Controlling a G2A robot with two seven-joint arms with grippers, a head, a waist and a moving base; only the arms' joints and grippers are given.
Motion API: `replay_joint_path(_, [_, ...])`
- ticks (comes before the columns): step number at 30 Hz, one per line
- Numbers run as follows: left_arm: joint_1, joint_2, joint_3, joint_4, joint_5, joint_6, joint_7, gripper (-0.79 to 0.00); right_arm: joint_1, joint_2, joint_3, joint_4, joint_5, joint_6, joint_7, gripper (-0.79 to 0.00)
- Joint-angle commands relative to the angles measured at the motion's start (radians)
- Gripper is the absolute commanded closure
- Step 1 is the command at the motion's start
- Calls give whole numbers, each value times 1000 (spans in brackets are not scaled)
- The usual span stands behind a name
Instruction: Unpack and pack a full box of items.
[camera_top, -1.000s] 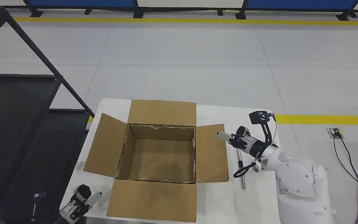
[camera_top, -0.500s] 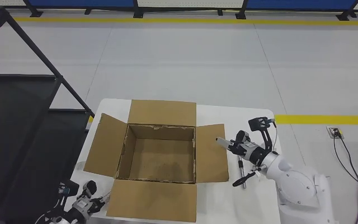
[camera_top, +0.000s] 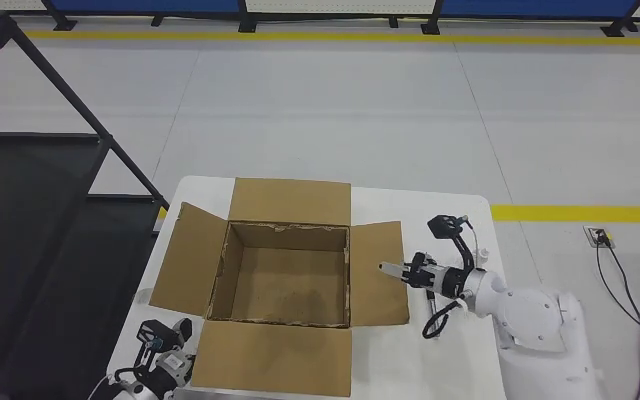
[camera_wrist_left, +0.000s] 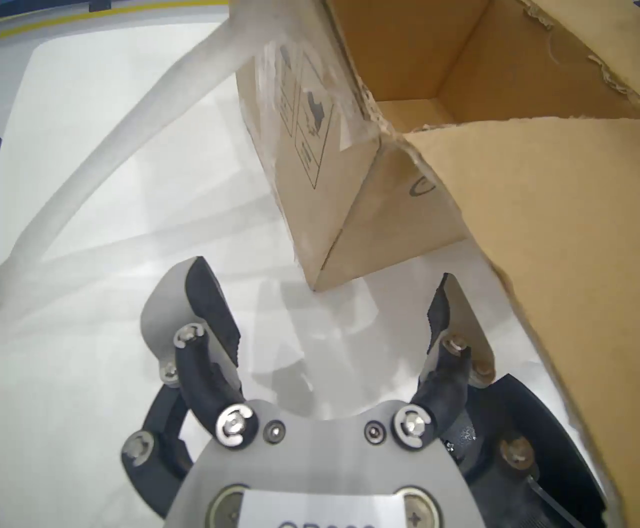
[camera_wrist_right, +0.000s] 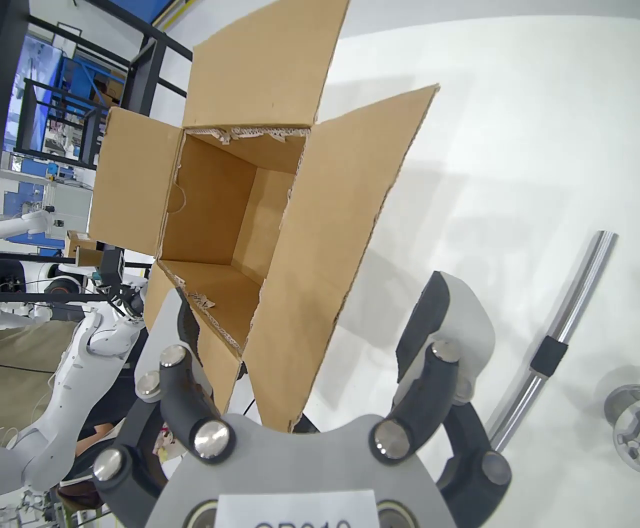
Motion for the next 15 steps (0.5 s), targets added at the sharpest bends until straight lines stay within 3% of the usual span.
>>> replay_joint_path(1, [-4,1,8,0,3,3,8,-785,21,2,-17,32,5,0,-2,-785])
replay_joint_path(15, [-30,5,52,-1,0,36,24,-785,152,11,-138,189,13,16,-57,-785])
